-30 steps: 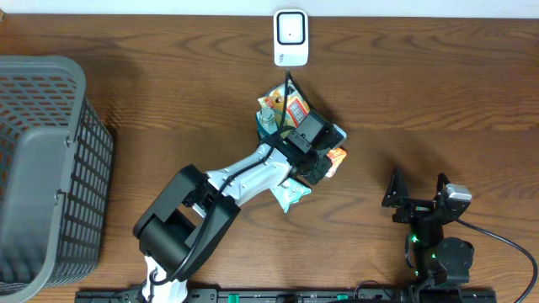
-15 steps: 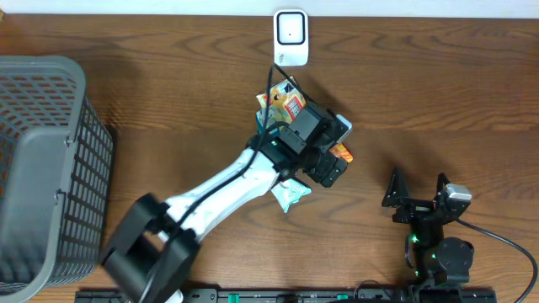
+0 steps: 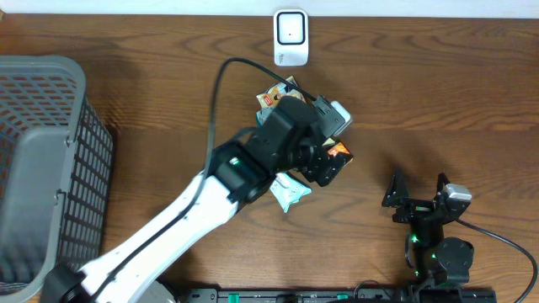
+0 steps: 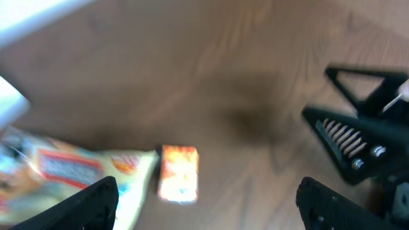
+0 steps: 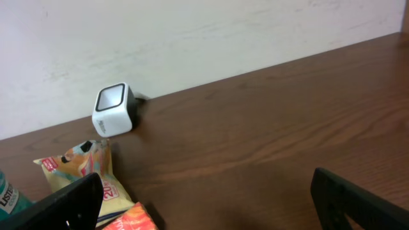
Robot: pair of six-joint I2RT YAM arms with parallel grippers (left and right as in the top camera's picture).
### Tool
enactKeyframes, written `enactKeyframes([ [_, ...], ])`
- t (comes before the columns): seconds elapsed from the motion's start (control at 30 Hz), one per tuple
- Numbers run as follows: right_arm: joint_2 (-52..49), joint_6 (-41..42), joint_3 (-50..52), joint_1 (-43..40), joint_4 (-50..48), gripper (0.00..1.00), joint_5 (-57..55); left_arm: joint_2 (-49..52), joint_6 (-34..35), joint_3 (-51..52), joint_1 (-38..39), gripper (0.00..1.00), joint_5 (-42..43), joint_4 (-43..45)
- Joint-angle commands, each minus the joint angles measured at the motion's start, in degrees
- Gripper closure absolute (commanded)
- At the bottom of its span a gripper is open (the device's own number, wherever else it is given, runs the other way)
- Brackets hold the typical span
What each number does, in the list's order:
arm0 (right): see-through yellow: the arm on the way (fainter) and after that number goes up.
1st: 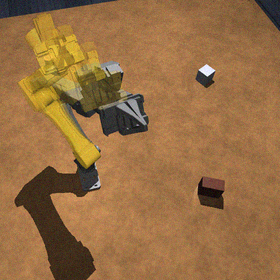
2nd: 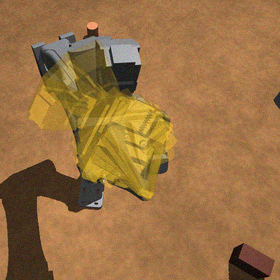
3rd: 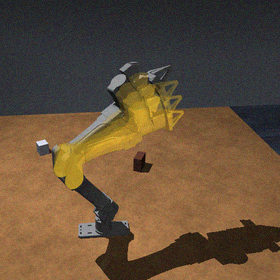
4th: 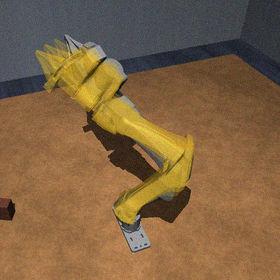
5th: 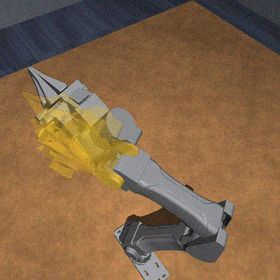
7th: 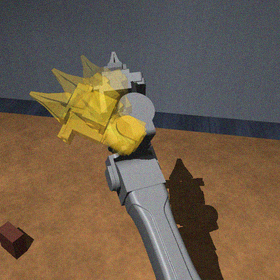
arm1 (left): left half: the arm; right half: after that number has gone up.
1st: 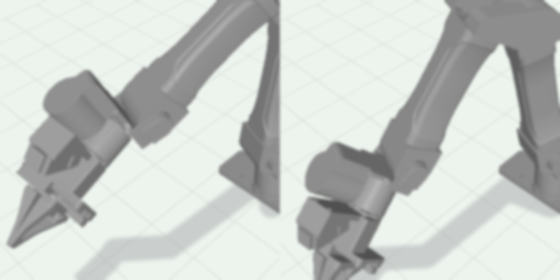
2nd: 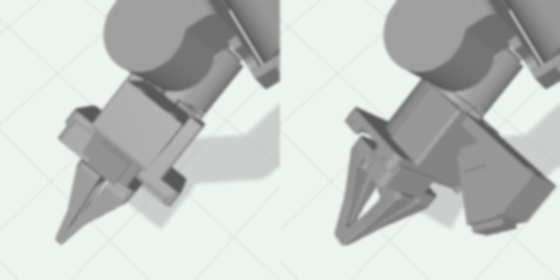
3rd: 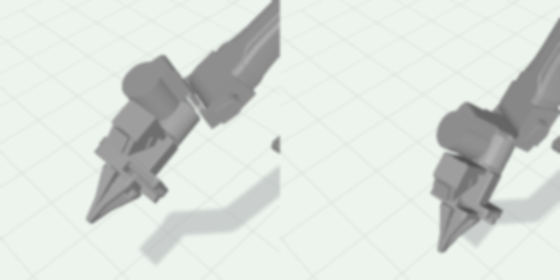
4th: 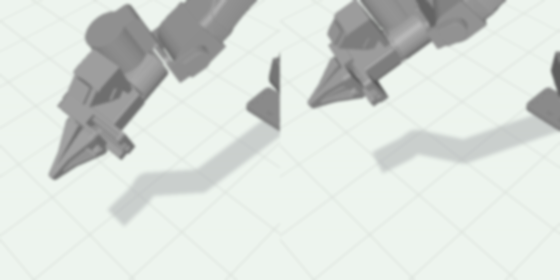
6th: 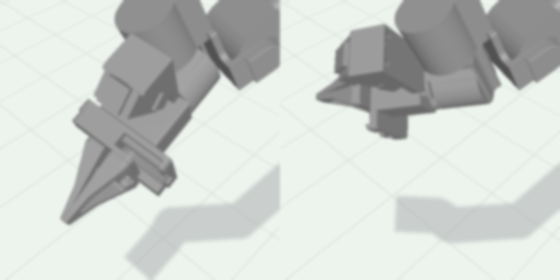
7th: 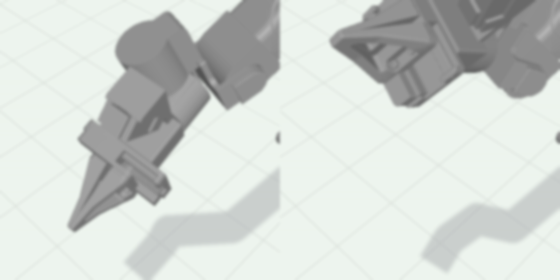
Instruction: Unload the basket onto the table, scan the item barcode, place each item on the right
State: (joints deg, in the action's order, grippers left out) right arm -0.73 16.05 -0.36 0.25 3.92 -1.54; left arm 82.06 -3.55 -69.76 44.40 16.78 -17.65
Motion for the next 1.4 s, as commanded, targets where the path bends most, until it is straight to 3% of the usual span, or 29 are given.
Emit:
enactKeyframes([
  [0.0, 0.2, -0.5, 0.0, 0.2, 0.2, 0.01, -0.5, -7.3, -6.5, -1.3, 0.0, 0.10, -11.9, 4.7],
  [0.13, 0.2, -0.5, 0.0, 0.2, 0.2, 0.01, -0.5, -12.7, -10.1, -1.4, 0.0, 0.01, -24.4, 15.2],
  [0.27, 0.2, -0.5, 0.0, 0.2, 0.2, 0.01, -0.5, -16.7, -22.6, -1.4, 0.0, 0.01, -31.2, 22.5],
  [0.47, 0.2, -0.5, 0.0, 0.2, 0.2, 0.01, -0.5, -18.4, -43.9, -1.4, -0.4, 0.01, -48.7, 22.6],
  [0.57, 0.2, -0.5, 0.0, 0.2, 0.2, 0.01, -0.5, -18.1, -46.0, -1.2, -2.9, 0.01, -55.3, 18.8],
  [0.83, 0.2, -0.5, 0.0, 0.2, 0.2, 0.01, -0.5, -22.9, -43.7, 0.0, -14.1, 0.01, -36.7, 4.6],
  [1.37, 0.2, -0.5, 0.0, 0.2, 0.2, 0.01, -0.5, -48.8, -19.1, 7.6, -35.0, 0.01, -9.5, 3.3],
])
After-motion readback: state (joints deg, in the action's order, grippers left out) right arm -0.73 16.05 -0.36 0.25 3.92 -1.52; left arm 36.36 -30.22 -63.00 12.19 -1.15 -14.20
